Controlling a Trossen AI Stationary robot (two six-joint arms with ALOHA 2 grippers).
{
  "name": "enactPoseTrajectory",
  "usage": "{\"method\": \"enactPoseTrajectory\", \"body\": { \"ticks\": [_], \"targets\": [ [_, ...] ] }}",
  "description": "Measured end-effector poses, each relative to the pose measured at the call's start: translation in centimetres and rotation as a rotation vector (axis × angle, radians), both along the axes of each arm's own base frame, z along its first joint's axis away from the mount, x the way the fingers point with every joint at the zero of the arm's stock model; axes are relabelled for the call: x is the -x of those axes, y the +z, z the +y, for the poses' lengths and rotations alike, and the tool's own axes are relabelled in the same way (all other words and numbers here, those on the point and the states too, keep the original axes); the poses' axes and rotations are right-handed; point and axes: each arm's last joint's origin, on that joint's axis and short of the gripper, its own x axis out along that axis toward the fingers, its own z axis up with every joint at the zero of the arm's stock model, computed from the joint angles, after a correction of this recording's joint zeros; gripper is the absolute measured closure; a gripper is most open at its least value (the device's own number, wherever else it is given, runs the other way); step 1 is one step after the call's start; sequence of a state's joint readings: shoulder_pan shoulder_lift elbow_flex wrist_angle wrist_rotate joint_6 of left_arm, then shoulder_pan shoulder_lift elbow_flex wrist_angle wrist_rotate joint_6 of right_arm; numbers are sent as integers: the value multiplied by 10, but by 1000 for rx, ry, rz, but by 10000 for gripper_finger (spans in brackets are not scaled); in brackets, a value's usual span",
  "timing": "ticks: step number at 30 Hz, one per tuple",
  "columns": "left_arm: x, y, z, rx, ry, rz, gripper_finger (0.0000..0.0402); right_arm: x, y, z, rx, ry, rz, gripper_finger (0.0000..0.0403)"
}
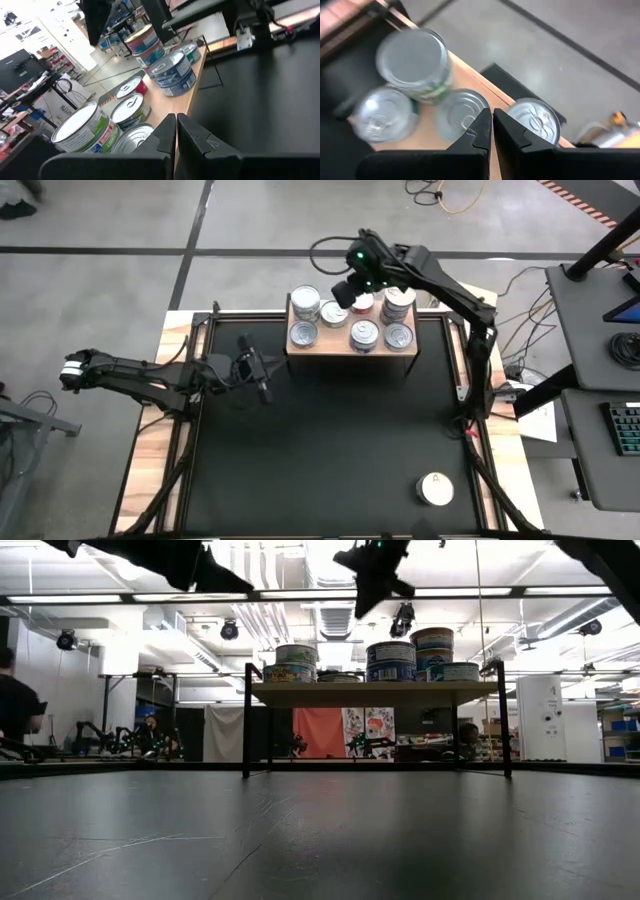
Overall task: Stack canned seafood by type on shelf
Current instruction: Adjust the red tuna can
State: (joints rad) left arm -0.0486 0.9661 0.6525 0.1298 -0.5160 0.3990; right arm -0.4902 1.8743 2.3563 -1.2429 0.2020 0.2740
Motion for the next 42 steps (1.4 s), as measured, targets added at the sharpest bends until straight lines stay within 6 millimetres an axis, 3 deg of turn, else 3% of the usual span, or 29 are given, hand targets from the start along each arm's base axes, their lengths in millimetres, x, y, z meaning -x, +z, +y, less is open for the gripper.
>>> {"method": "enactPoseTrajectory", "body": {
  "ticks": [8,18,33,42],
  "targets": [
    [3,0,5,-134,170,77,401,-13,-28,-20,-43,-33,69,394],
    [3,1,5,-173,177,100,401,-29,-64,-33,-108,-51,170,394],
    [2,3,4,-170,151,78,401,-19,-72,-51,-138,-121,200,394],
    [2,3,4,-163,147,74,401,-22,-90,-53,-141,-85,259,394]
  ]
}}
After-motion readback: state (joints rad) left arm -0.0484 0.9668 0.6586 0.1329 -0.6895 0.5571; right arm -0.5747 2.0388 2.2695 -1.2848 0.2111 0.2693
